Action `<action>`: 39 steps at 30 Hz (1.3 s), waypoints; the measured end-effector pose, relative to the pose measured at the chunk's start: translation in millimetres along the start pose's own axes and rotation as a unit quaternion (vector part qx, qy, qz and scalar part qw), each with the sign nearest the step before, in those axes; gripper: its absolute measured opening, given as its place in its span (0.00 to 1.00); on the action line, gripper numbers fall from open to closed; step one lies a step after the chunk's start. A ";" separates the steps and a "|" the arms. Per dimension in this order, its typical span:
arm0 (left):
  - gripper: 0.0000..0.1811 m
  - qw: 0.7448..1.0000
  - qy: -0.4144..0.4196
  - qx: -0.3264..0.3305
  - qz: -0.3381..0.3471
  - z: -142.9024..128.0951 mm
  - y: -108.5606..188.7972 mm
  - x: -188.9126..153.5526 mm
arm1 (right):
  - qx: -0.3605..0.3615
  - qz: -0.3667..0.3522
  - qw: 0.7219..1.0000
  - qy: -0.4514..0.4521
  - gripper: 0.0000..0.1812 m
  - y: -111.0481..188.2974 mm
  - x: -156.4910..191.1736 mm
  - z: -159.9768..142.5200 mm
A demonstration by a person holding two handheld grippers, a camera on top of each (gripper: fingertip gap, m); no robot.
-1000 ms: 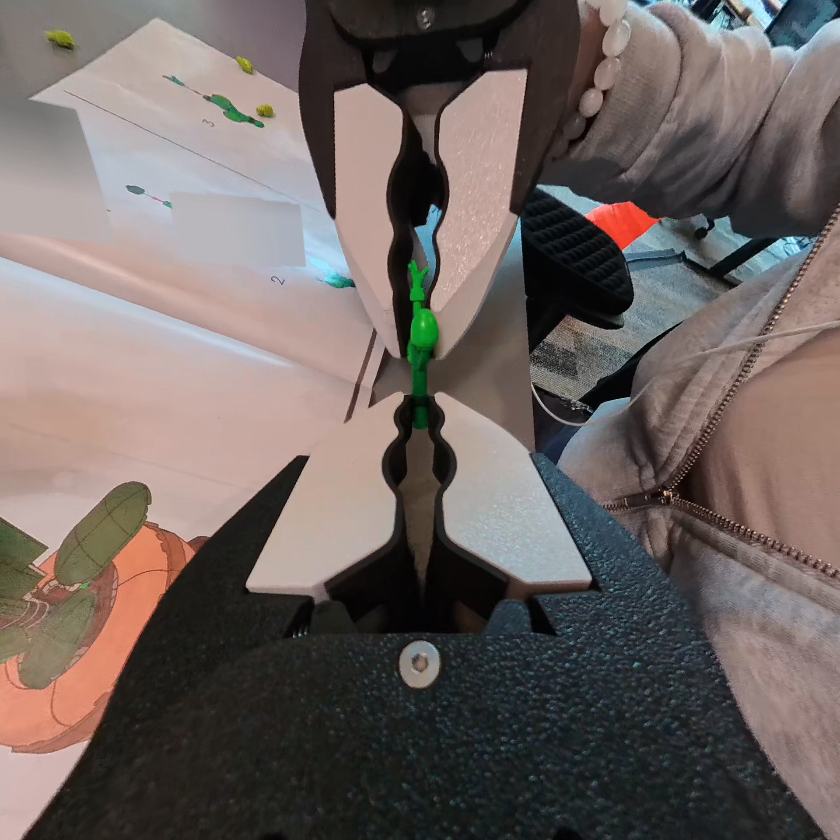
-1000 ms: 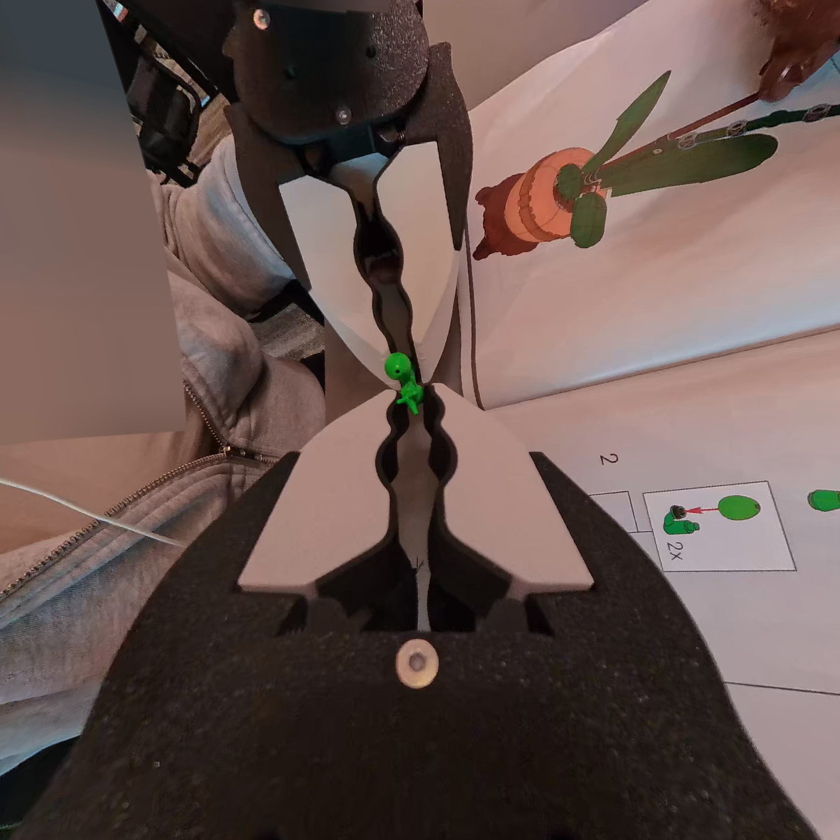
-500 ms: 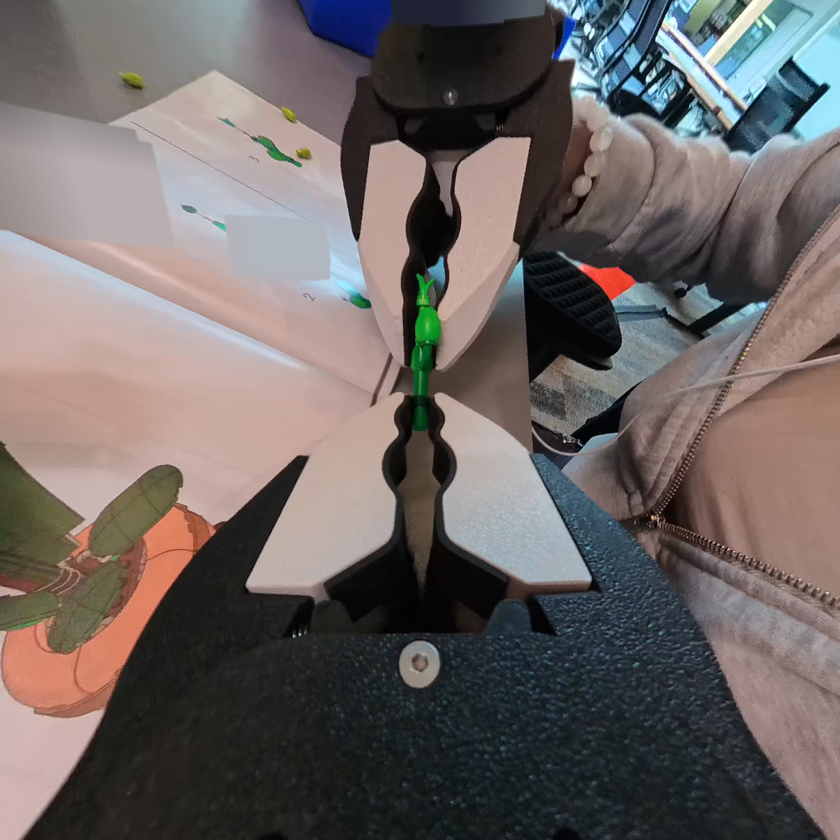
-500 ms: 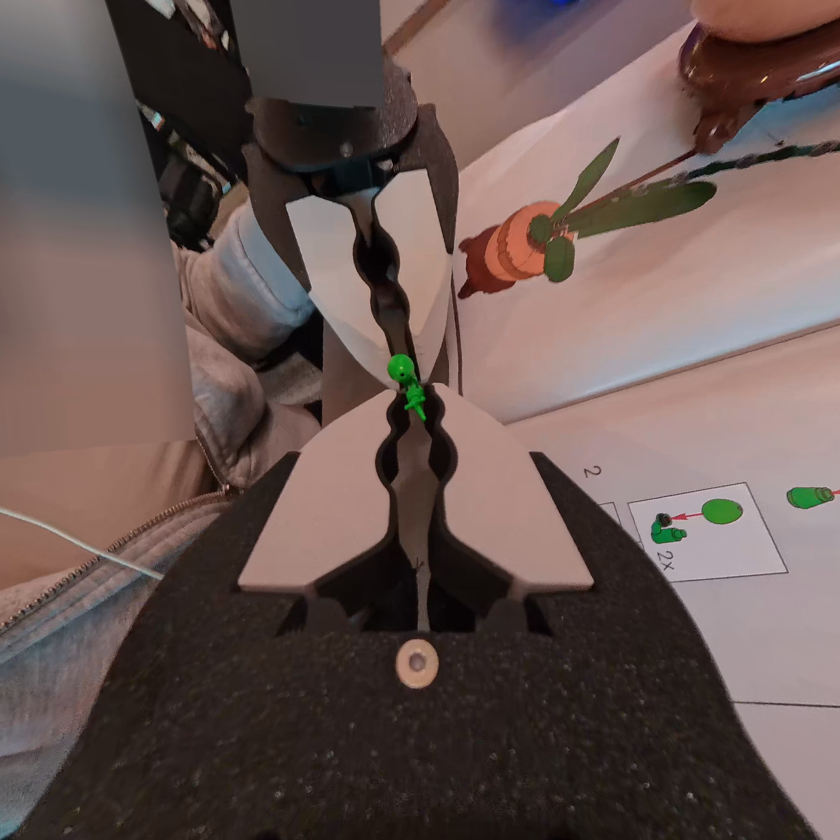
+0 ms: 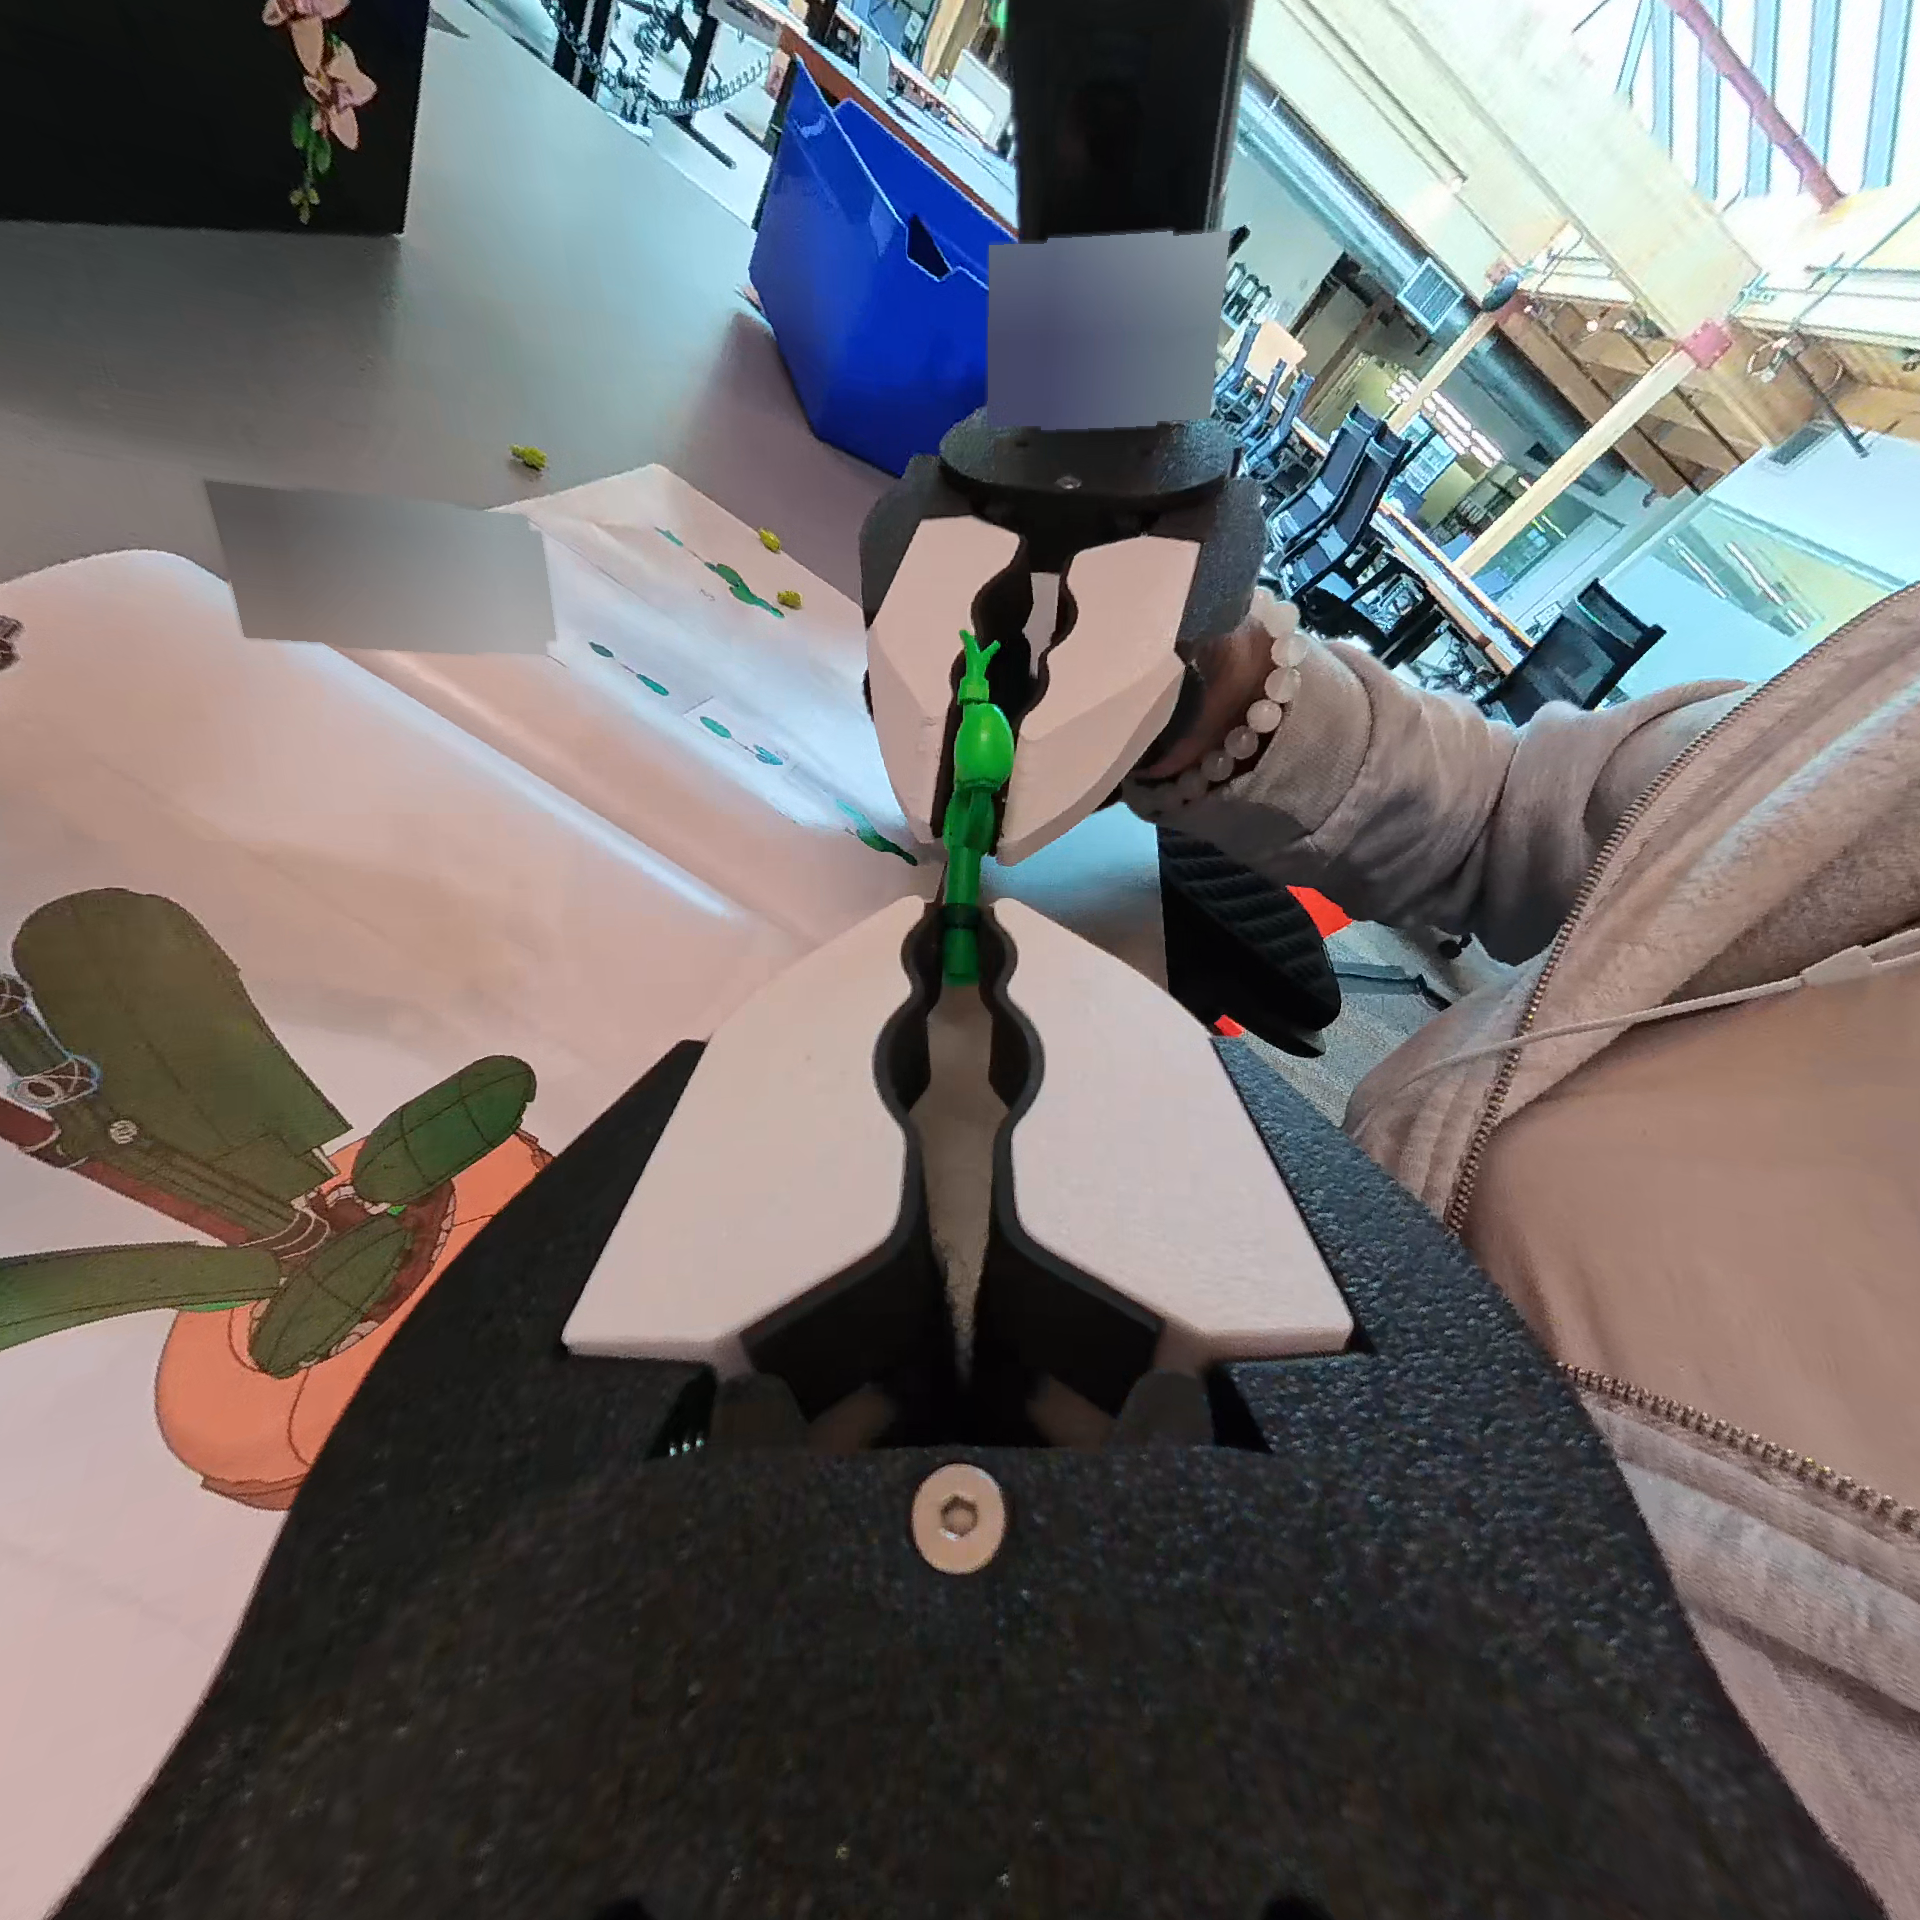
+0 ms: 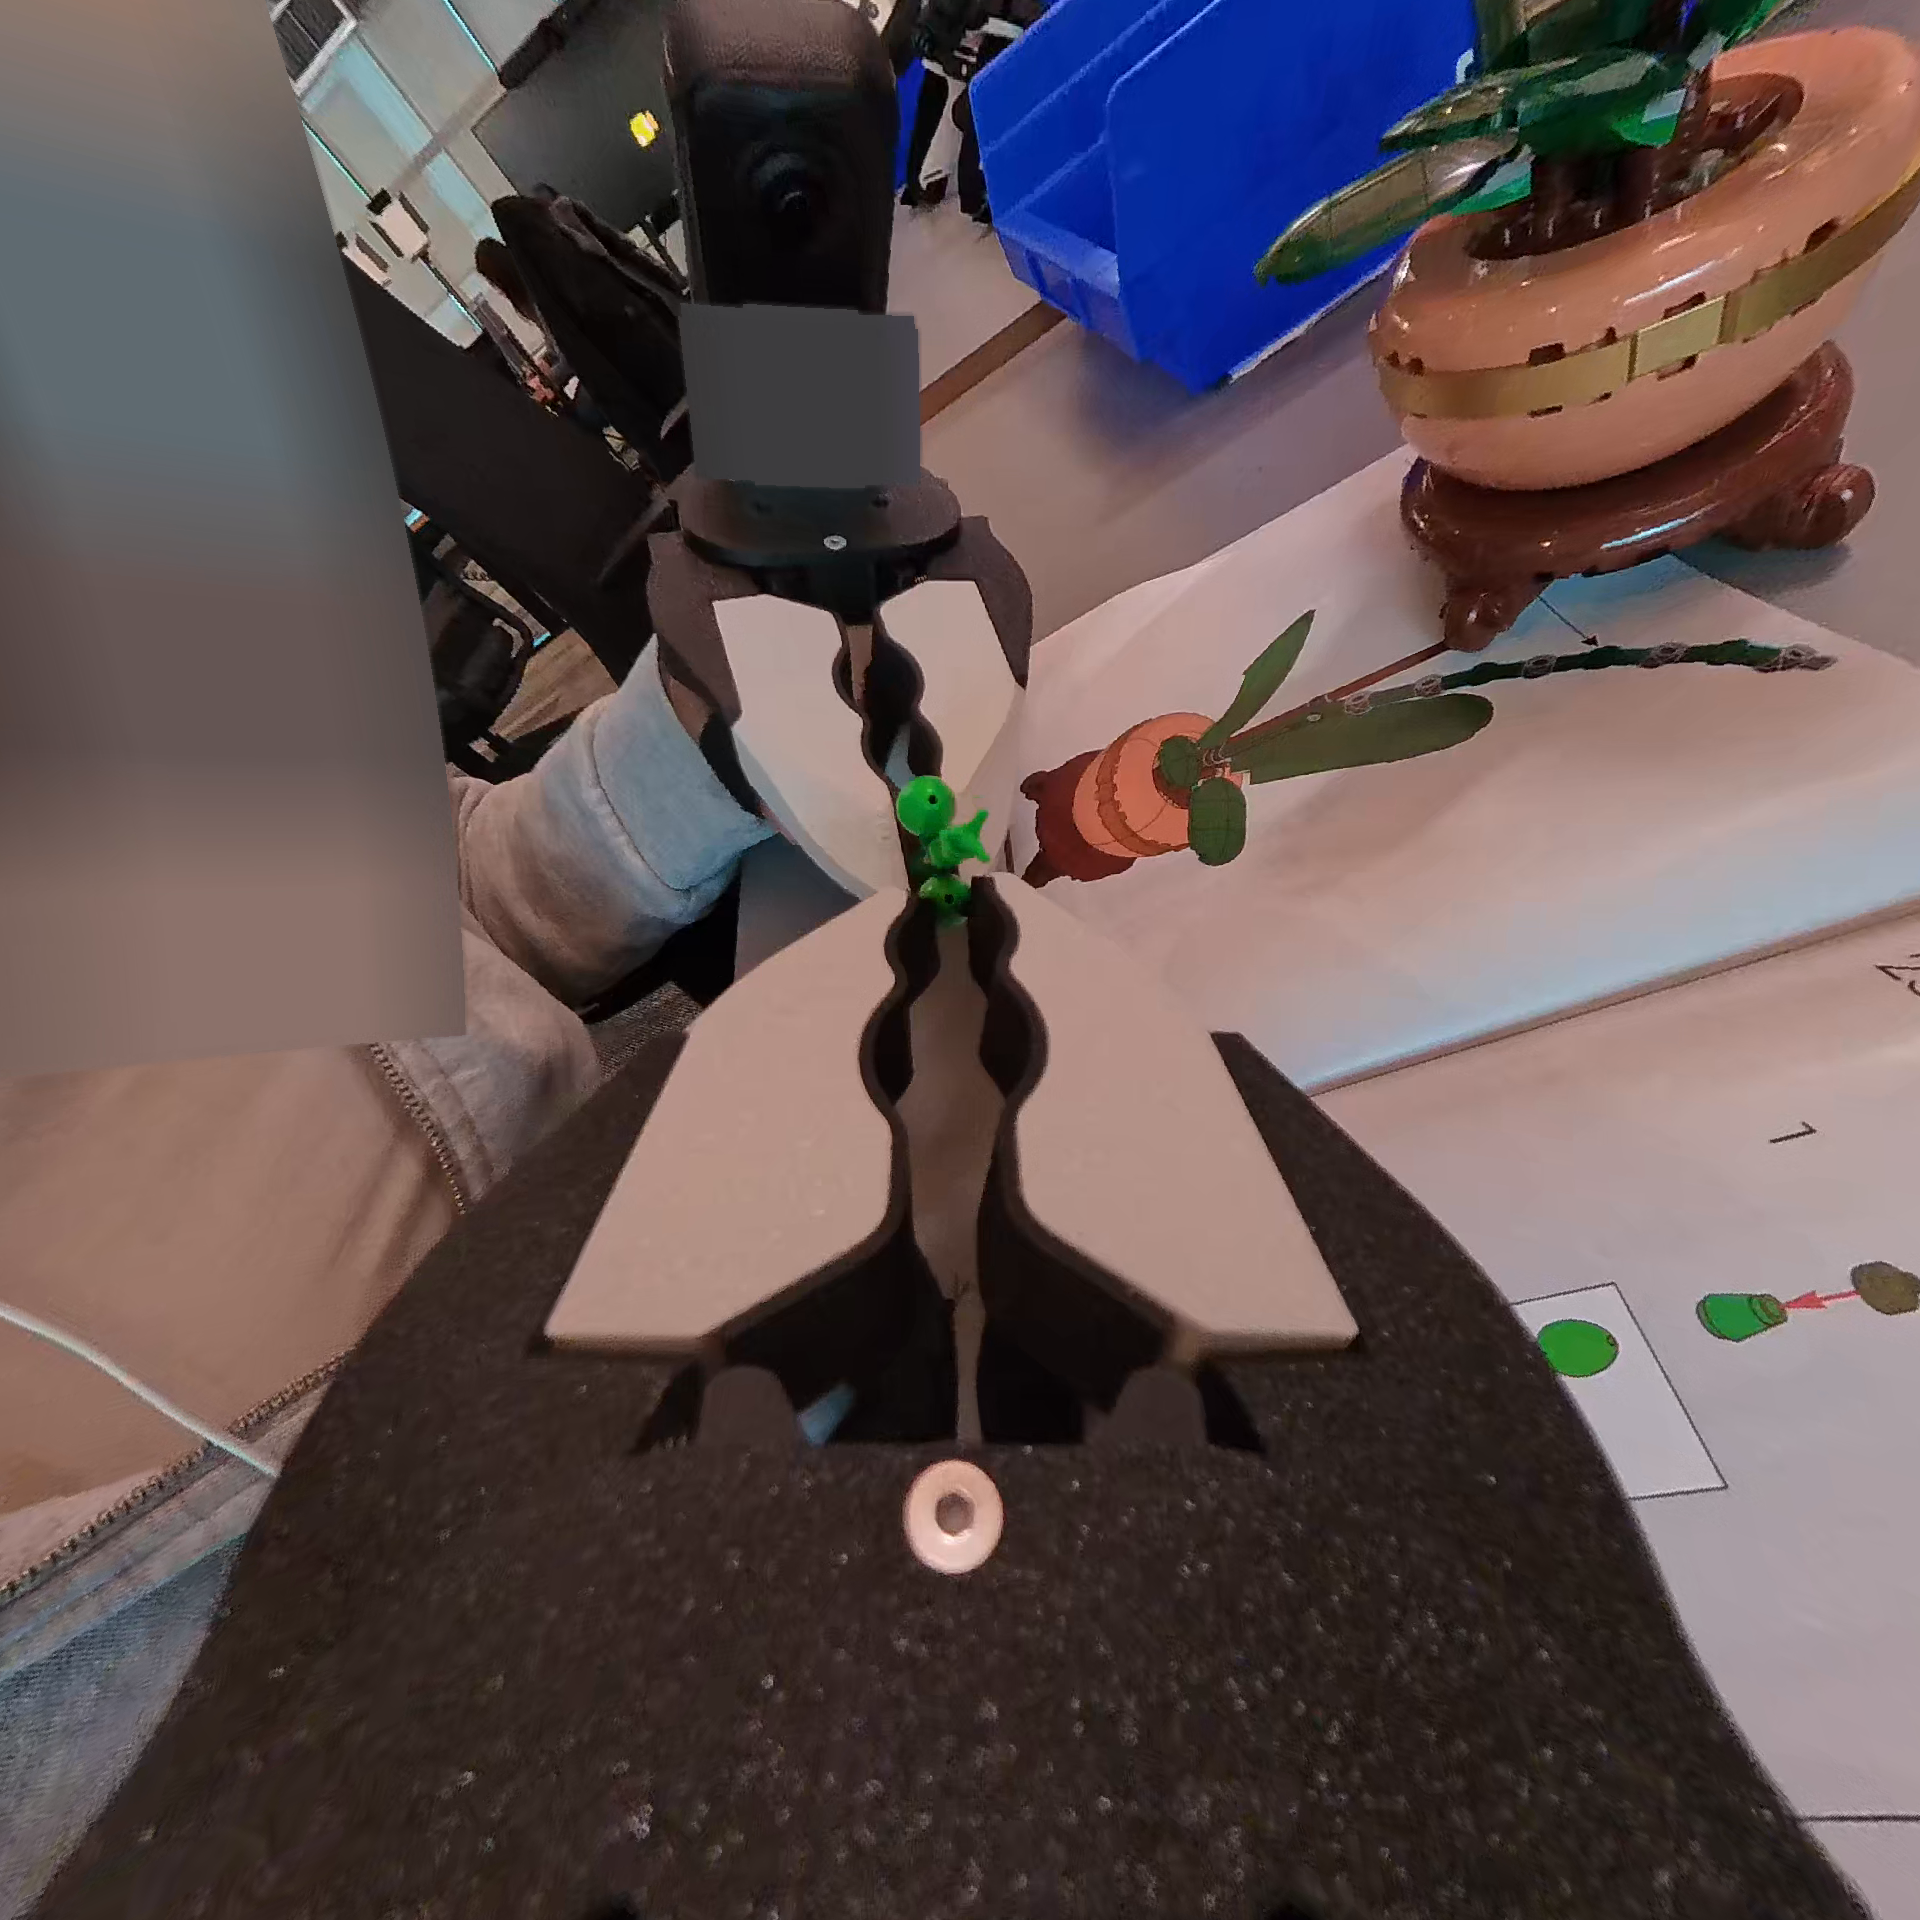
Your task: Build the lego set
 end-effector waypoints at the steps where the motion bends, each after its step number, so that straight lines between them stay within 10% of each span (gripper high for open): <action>1: 0.03 1.000 0.001 -0.004 0.000 0.8 0.8 0.2 | -0.004 0.000 1.000 -0.001 0.04 -0.4 0.2 0.6; 20: 0.03 0.998 0.007 -0.055 -0.014 10.5 9.5 -0.8 | -0.067 0.014 0.997 0.020 0.05 -1.0 4.8 19.1; 25: 0.03 0.986 0.062 -0.141 -0.057 26.3 22.2 0.3 | -0.085 -0.038 0.989 0.115 0.18 1.9 4.9 26.2; 33: 0.03 0.959 0.140 -0.193 -0.155 38.2 28.8 -14.3 | -0.102 -0.287 0.807 0.506 0.14 11.8 21.7 59.2; 39: 0.03 0.956 0.143 -0.187 -0.173 37.4 29.1 -20.9 | -0.036 -0.249 0.801 0.544 0.13 10.7 25.3 59.4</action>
Point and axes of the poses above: each gripper's, where its closed fingertips meet, y back along the fingers, z out of its top, x = y × z across the jaws, the point moved 1 cm from there along y, back along the fingers, and after that the axes turned 6 degrees about x, right-handed, at the moved point
